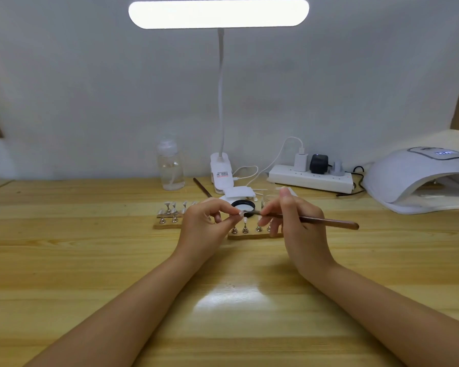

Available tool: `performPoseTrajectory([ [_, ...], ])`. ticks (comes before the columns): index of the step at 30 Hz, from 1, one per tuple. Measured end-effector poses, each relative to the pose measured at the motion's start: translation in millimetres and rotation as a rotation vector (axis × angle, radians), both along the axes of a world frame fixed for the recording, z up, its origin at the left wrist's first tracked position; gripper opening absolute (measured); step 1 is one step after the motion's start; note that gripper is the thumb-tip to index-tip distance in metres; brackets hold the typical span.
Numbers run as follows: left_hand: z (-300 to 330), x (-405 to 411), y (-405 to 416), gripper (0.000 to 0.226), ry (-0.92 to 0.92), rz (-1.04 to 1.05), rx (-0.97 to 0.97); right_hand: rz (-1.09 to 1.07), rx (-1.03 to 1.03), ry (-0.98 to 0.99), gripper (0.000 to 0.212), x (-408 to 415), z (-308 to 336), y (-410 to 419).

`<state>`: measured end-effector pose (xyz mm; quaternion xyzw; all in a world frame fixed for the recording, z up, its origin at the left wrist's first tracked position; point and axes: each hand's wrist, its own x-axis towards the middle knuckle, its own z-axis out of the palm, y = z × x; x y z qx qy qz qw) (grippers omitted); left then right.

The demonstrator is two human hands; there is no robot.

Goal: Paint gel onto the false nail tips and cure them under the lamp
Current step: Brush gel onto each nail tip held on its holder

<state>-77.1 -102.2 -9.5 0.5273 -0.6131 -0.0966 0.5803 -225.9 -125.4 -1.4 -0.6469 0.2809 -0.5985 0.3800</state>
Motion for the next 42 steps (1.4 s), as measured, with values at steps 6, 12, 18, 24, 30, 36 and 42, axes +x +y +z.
performPoseTrajectory([
  [6,-0.4,0.9,-1.1,0.021,-0.023,0.005,0.003,0.021,0.033,0.033,0.048,1.5,-0.6,0.5],
  [12,0.3,0.5,-0.3,0.024,-0.02,0.015,0.012,-0.003,-0.011,0.047,0.039,0.7,-0.2,-1.0],
  [18,0.6,-0.1,0.0,0.023,-0.018,0.029,0.031,-0.001,0.009,0.037,0.046,1.5,-0.1,0.8],
  [24,0.9,-0.1,0.1,0.023,-0.016,0.023,0.026,0.033,0.012,0.069,0.047,2.1,0.4,2.6],
  [30,1.5,-0.9,1.0,0.018,-0.024,0.034,0.029,-0.023,-0.043,0.065,0.038,1.4,-0.5,-1.6],
  [36,2.4,-1.5,1.6,0.016,-0.023,0.029,0.03,0.0,0.017,0.039,0.05,1.6,-0.4,0.4],
  [42,2.6,-1.9,0.7,0.017,-0.016,0.032,0.027,0.073,0.013,0.056,0.045,2.1,0.4,0.5],
])
